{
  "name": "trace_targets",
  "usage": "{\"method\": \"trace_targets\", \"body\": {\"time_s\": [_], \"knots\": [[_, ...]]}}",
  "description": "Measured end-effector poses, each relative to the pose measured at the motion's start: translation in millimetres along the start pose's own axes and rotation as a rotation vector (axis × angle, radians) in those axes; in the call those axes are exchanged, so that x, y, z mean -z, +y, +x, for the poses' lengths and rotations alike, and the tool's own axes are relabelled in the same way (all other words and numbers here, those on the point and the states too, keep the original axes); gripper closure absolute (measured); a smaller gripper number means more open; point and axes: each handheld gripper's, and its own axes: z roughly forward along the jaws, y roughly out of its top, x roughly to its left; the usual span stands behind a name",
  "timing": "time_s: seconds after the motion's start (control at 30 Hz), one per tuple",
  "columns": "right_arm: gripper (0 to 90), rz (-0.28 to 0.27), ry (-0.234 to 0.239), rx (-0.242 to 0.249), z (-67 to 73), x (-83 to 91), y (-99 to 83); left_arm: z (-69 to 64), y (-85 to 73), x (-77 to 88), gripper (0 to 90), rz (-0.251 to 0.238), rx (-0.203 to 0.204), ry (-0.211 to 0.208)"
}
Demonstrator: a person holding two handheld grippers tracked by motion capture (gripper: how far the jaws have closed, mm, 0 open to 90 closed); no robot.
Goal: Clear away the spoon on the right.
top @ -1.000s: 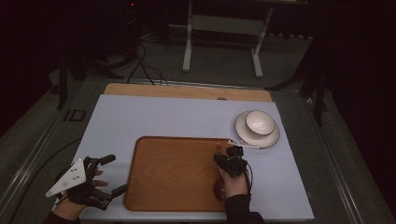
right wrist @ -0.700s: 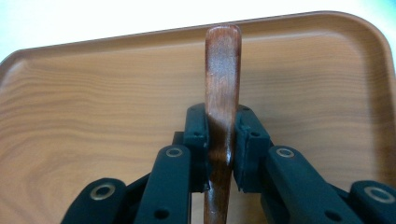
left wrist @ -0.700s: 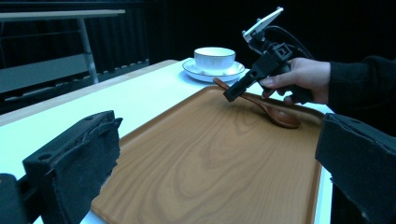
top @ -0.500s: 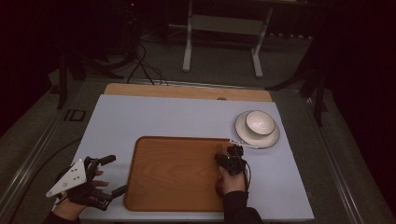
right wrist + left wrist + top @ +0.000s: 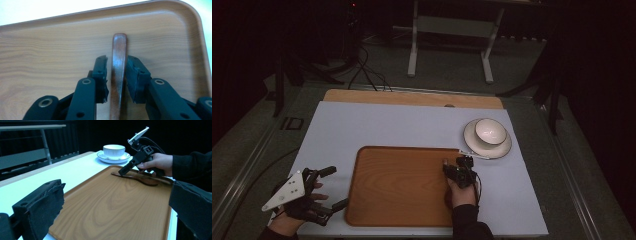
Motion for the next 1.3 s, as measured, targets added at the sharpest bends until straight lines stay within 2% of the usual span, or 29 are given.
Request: {"method": "trace_targets", "body": {"time_s": [0.27,0.47,0.57,0.63,0.7,0.77,0.97,1.1,1.3], "knots": [[66.0,-0.005,-0.007,0.018,0.9,6.0,2.6,0.2,0.0,0.0,0.0,0.002,0.001,-0.001],[46.5,0.004,0.004,0.072,2.2,11.1,6.8,0.0,-0.2,-0.2,0.0,0.003,0.0,-0.003],[35.8,0.009,0.034,0.08,1.4,13.8,8.1,0.4,-0.2,-0.2,0.0,0.003,0.002,-0.001],[29.8,0.001,0.069,0.066,0.6,16.8,9.8,0.3,-0.1,-0.4,0.0,0.003,0.002,-0.001],[24.5,0.014,0.105,0.093,1.2,19.2,10.9,-0.1,0.0,-0.4,0.0,0.002,0.002,-0.001],[23.1,0.019,0.113,0.126,3.1,22.9,12.0,-0.4,0.1,-0.3,0.0,0.001,0.002,-0.001],[20.0,-0.001,0.14,0.174,2.4,35.2,17.0,0.1,-0.4,-0.3,0.0,0.003,0.006,-0.003],[14.4,0.004,0.176,0.221,-0.1,40.8,19.5,0.0,-0.5,-0.4,0.0,0.003,0.006,-0.004],[14.1,-0.011,0.198,0.263,-6.9,54.3,22.2,-0.2,-0.5,-0.6,0.0,0.005,0.006,-0.002]]}}
